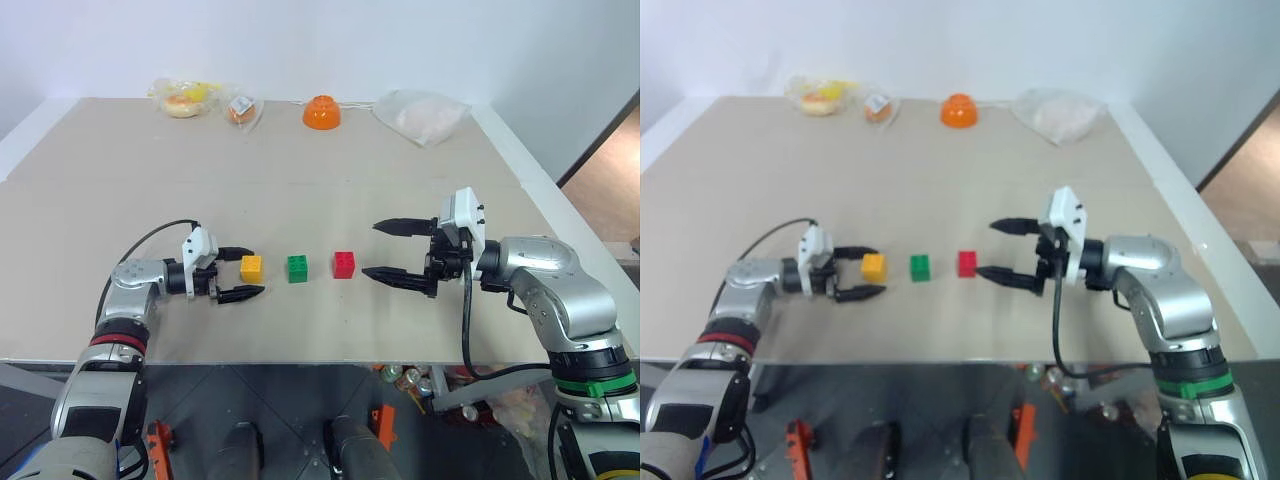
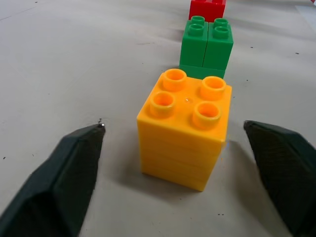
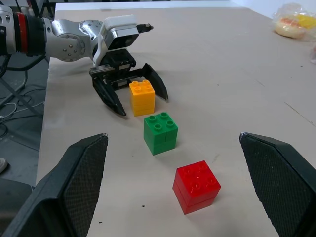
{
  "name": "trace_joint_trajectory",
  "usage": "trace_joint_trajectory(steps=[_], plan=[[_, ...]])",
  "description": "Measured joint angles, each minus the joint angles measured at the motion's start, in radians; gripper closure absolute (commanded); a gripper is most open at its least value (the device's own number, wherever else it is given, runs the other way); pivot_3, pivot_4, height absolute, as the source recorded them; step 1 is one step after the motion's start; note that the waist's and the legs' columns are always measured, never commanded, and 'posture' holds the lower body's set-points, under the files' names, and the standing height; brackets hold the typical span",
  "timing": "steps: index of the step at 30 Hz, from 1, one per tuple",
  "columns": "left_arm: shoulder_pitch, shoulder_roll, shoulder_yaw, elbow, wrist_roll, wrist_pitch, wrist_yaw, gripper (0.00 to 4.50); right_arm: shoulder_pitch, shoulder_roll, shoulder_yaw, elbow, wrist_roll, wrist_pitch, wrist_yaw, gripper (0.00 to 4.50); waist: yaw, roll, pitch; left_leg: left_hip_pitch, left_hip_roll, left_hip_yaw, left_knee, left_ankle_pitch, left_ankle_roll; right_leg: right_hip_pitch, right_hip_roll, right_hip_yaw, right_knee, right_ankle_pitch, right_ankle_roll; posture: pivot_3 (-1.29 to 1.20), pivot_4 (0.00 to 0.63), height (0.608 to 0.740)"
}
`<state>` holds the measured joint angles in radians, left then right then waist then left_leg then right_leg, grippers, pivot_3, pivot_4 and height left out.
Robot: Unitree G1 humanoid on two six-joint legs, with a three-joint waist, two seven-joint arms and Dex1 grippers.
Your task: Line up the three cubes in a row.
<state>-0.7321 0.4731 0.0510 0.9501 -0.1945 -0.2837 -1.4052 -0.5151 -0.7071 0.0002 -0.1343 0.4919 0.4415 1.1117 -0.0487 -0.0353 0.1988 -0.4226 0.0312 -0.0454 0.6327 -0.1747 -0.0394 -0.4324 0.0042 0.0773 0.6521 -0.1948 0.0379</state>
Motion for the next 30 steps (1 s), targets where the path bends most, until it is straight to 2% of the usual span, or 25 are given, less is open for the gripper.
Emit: trace_joint_trajectory(steps=[4,8,16,19,22,30], plan=[[0.000,0.005,-0.004,0.007,0.007,-0.025,0.010,0.01,0.000,0.003,0.000,0.001,-0.004,-0.003,0.000,0.06,-0.001,0.000,0.000,0.000,0.001,0.000,0.000,0.001,0.002,0.000,0.001,0.000,0.000,0.002,-0.001,0.00,0.150,0.740],[0.022,0.037,-0.003,-0.029,-0.014,0.032,-0.037,0.01,-0.001,0.003,0.001,0.002,-0.004,-0.003,0.002,0.06,-0.009,0.000,0.000,0.000,0.002,0.001,-0.001,0.001,0.002,-0.001,0.002,0.001,0.000,0.002,-0.002,0.00,0.150,0.740],[0.175,0.265,0.078,-0.138,-0.091,0.208,-0.093,0.01,-0.011,-0.002,0.002,0.013,-0.005,-0.003,0.022,0.06,-0.030,0.000,0.000,0.000,0.007,0.001,-0.008,0.001,0.002,-0.006,0.007,0.001,0.002,0.001,-0.003,0.00,0.150,0.740],[0.267,0.317,0.104,-0.278,-0.125,0.309,-0.091,0.01,-0.019,-0.004,0.003,0.033,-0.007,-0.006,0.031,0.06,-0.027,0.000,0.000,0.000,0.007,0.001,-0.009,0.001,0.002,-0.006,0.006,0.001,0.002,-0.002,-0.007,0.00,0.150,0.740],[0.317,0.329,0.136,-0.396,-0.165,0.412,-0.034,0.01,-0.029,-0.005,0.004,0.055,-0.009,-0.013,0.042,0.06,-0.020,0.000,0.000,0.000,0.007,0.001,-0.008,0.001,0.002,-0.006,0.006,0.000,0.002,-0.002,-0.007,0.00,0.150,0.740],[0.517,0.319,0.309,-0.868,-0.356,0.772,0.259,0.01,-0.020,-0.034,0.002,0.180,-0.067,-0.074,0.068,0.06,-0.025,0.000,0.000,0.000,0.008,0.003,-0.008,0.001,0.002,-0.007,0.006,0.001,0.002,-0.002,-0.008,0.00,0.150,0.740]])
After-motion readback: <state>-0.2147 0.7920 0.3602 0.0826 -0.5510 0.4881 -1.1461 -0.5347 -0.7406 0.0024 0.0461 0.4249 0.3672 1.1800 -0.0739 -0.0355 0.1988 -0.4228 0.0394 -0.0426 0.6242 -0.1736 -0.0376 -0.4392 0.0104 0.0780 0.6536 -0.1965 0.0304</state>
